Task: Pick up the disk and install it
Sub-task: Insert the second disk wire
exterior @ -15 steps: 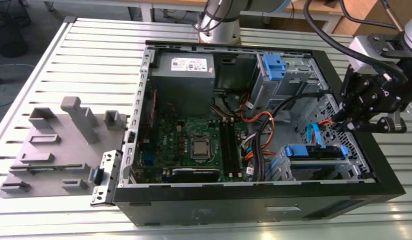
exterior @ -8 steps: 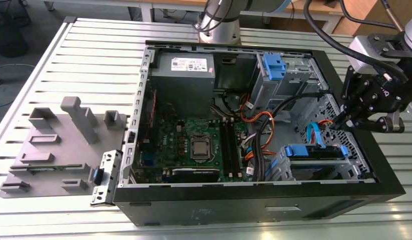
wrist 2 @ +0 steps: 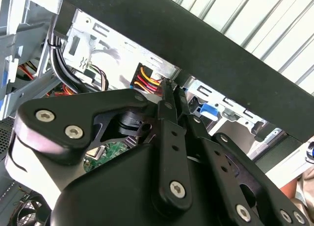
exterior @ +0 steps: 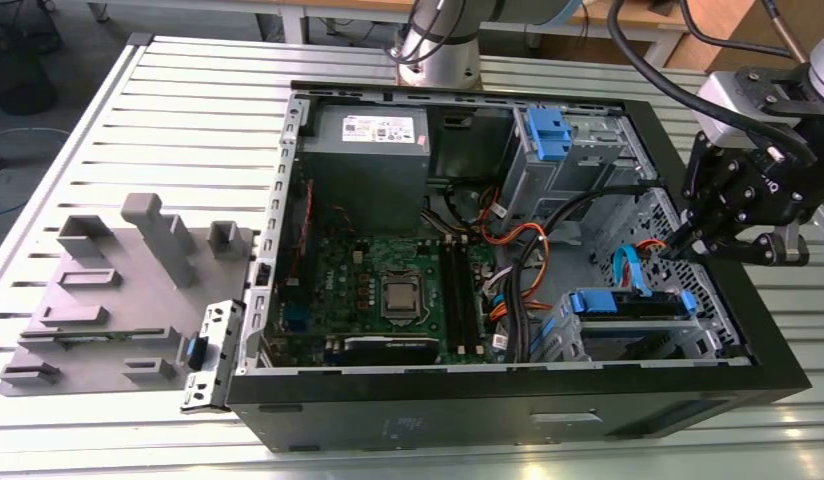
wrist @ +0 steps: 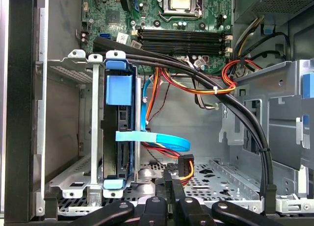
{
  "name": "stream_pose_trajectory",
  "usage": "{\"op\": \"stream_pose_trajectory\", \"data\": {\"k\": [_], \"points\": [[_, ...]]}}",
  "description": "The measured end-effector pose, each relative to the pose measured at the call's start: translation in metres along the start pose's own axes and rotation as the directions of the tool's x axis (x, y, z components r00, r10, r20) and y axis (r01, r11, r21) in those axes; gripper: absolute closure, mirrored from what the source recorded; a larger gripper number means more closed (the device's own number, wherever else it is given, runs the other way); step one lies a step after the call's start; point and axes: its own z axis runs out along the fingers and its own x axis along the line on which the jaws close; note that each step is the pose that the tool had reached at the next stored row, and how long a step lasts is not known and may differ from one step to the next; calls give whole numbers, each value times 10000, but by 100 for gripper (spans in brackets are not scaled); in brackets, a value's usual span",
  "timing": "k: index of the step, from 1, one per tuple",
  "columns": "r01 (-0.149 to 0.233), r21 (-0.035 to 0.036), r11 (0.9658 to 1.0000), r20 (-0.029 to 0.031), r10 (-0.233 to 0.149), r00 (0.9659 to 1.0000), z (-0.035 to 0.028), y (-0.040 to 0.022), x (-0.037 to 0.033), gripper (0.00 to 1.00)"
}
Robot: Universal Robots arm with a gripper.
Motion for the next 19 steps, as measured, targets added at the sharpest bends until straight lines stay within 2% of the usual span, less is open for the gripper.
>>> {"op": "stream_pose_trajectory", "data": {"k": [4,10,13,19], "points": [[1,6,10000,1,-1,10000,1,13,0,84],[3,39,10000,0,-3,10000,3,125,0,84],[2,42,10000,1,-2,10000,5,161,1,84],[4,41,10000,-15,-4,10000,4,185,42,84]]}}
